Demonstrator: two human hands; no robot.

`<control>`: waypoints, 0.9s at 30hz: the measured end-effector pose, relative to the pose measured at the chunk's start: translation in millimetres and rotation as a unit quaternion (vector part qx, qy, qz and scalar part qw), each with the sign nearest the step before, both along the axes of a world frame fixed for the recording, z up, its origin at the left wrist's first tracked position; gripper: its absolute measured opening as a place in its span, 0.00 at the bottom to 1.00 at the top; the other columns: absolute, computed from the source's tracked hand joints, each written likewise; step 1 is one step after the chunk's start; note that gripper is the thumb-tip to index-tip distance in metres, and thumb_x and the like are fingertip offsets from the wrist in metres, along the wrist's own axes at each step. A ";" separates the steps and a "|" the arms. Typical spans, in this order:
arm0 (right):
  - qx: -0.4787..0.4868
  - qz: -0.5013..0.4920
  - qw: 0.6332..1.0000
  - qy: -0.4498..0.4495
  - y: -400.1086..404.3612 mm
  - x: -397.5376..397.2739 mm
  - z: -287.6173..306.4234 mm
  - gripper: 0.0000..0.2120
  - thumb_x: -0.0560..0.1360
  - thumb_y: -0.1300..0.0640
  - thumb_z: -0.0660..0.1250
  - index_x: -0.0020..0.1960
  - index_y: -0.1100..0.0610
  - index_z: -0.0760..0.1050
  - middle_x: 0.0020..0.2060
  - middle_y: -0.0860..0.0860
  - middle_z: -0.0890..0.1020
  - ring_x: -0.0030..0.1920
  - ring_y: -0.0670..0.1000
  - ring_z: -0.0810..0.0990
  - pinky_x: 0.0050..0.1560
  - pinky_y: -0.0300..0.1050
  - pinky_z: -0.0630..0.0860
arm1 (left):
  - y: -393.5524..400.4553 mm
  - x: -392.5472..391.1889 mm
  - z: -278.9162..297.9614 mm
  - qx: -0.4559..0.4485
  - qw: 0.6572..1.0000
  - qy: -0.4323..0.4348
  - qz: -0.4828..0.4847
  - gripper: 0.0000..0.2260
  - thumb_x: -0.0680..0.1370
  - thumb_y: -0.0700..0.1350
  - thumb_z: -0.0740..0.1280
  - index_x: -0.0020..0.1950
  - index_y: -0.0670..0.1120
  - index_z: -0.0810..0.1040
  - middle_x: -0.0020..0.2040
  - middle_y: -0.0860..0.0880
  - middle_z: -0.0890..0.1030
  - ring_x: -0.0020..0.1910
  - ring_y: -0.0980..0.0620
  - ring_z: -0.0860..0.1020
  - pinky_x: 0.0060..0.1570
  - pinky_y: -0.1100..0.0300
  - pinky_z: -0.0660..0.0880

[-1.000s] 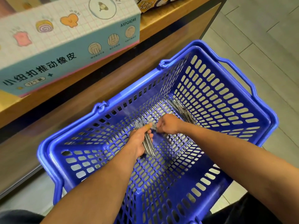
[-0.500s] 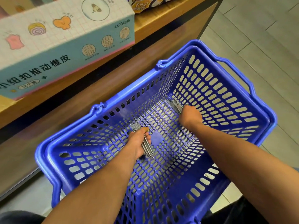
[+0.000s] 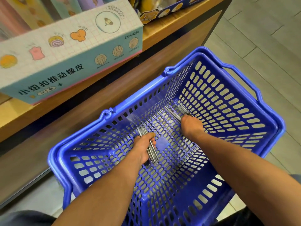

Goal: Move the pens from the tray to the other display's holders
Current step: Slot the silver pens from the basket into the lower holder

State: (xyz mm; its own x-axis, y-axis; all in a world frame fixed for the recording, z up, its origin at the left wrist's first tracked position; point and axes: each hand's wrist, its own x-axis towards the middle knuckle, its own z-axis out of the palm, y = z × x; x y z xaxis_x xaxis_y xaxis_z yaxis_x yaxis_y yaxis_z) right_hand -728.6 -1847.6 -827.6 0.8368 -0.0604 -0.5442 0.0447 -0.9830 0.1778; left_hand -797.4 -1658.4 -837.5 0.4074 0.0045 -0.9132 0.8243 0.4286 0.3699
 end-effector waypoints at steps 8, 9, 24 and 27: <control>0.019 -0.051 0.998 0.008 -2.9 -4.5 -4.2 0.14 0.77 0.59 0.66 0.61 0.60 0.71 0.49 0.55 0.79 0.45 0.56 0.78 0.41 0.49 0.73 | -2.0 -4.2 8.1 -0.003 1.000 -0.005 -0.003 0.07 0.80 0.38 0.67 0.56 0.37 0.78 0.33 0.46 0.75 0.28 0.51 0.73 0.32 0.58 0.73; 0.036 -0.068 0.997 0.009 -4.7 -4.0 -4.5 0.12 0.77 0.59 0.66 0.59 0.60 0.72 0.48 0.55 0.79 0.44 0.56 0.77 0.41 0.48 0.72 | -2.0 -4.7 9.0 -0.004 1.000 -0.006 -0.005 0.07 0.80 0.38 0.67 0.56 0.37 0.78 0.33 0.46 0.75 0.29 0.51 0.73 0.32 0.58 0.72; 0.388 -0.157 0.833 0.362 16.1 -11.0 37.7 0.04 0.75 0.62 0.70 0.42 0.61 0.79 0.35 0.54 0.83 0.29 0.46 0.79 0.31 0.38 0.77 | -5.4 0.3 8.0 -0.037 0.999 -0.009 0.016 0.14 0.73 0.47 0.76 0.50 0.41 0.76 0.31 0.47 0.76 0.27 0.49 0.75 0.30 0.58 0.74; 0.414 -0.144 0.817 0.375 36.3 -21.9 31.8 0.05 0.73 0.62 0.73 0.40 0.59 0.78 0.31 0.52 0.83 0.27 0.45 0.80 0.30 0.37 0.77 | -6.2 1.4 8.5 -0.057 0.998 0.001 0.035 0.15 0.75 0.43 0.74 0.57 0.38 0.75 0.30 0.46 0.78 0.26 0.47 0.78 0.29 0.56 0.76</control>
State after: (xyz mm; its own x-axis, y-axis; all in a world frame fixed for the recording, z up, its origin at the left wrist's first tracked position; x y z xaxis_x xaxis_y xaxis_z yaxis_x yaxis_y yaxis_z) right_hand -750.5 -1811.4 -795.7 0.2648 0.4532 -0.8511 -0.4184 -0.7413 -0.5249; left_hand -796.0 -1664.7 -829.0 0.4080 -0.0708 -0.9102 0.7914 0.5245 0.3140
